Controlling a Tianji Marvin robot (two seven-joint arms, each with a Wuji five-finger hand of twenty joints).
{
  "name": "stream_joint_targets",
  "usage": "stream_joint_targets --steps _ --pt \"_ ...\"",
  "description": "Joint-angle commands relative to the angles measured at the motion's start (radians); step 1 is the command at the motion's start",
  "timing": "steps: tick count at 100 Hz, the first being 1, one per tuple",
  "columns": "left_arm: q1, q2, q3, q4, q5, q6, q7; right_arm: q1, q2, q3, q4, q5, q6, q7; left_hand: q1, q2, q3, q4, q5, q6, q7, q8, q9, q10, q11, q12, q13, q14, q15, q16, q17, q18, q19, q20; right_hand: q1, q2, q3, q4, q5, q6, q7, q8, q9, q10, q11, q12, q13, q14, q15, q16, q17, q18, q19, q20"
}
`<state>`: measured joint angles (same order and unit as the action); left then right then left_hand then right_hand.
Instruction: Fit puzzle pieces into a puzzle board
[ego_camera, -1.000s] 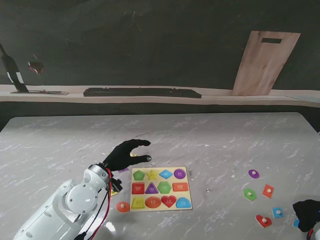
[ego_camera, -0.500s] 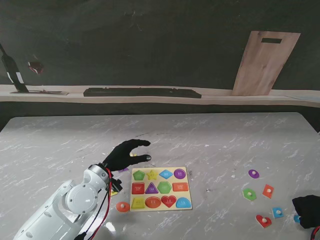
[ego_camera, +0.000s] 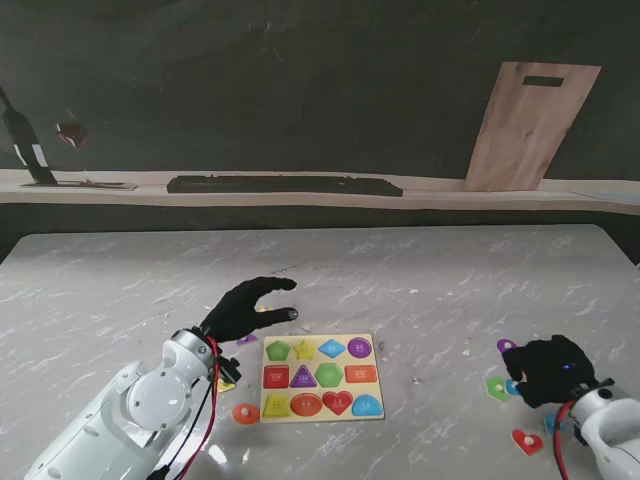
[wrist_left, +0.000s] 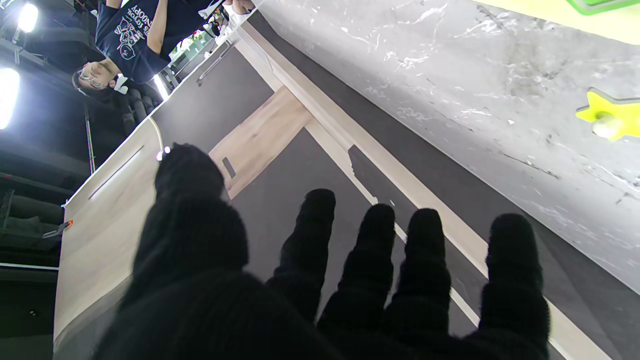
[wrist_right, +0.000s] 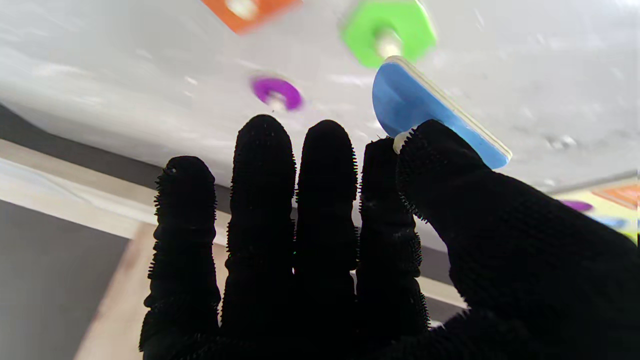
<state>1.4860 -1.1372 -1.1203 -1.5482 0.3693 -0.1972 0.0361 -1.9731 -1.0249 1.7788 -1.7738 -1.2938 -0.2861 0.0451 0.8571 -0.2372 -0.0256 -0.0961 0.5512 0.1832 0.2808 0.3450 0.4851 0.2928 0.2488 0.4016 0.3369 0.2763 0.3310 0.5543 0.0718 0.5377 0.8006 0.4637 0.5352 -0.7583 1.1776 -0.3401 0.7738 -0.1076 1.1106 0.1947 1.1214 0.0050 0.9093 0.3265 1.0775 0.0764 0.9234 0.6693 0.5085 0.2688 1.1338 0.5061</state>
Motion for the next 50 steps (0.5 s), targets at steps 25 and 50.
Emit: stream_joint_targets --steps 25,50 --pt "0.023 -0.005 -0.02 -0.014 -0.005 -0.019 0.022 0.203 0.004 -0.282 0.024 0.089 0.01 0.105 -0.005 0.03 -0.005 0.034 0.019 -0.024 -0.019 0.008 0.014 -0.016 -0.013 0.004 0.018 -0.015 0.012 0.011 -0.011 -0.188 0.015 0.011 0.086 0.026 0.064 0.078 0.048 -0.01 0.053 0.013 0.025 0.066 0.053 0.01 0.019 0.016 0.051 0.017 -0.001 0.039 0.045 -0.003" --pt "0.041 -0.007 -0.039 -0.021 -0.001 -0.039 0.041 0.338 0.006 -0.502 0.077 0.174 0.081 0.154 -0.005 0.033 -0.005 0.033 0.023 -0.024 -0.018 0.008 0.016 -0.014 -0.013 0.003 0.019 -0.014 0.012 0.011 -0.011 -0.186 0.016 0.011 0.093 0.012 0.071 0.08 0.055 0.022 0.053 0.008 0.031 0.081 0.065 0.007 0.029 0.031 0.065 0.015 0.006 0.054 0.063 -0.004"
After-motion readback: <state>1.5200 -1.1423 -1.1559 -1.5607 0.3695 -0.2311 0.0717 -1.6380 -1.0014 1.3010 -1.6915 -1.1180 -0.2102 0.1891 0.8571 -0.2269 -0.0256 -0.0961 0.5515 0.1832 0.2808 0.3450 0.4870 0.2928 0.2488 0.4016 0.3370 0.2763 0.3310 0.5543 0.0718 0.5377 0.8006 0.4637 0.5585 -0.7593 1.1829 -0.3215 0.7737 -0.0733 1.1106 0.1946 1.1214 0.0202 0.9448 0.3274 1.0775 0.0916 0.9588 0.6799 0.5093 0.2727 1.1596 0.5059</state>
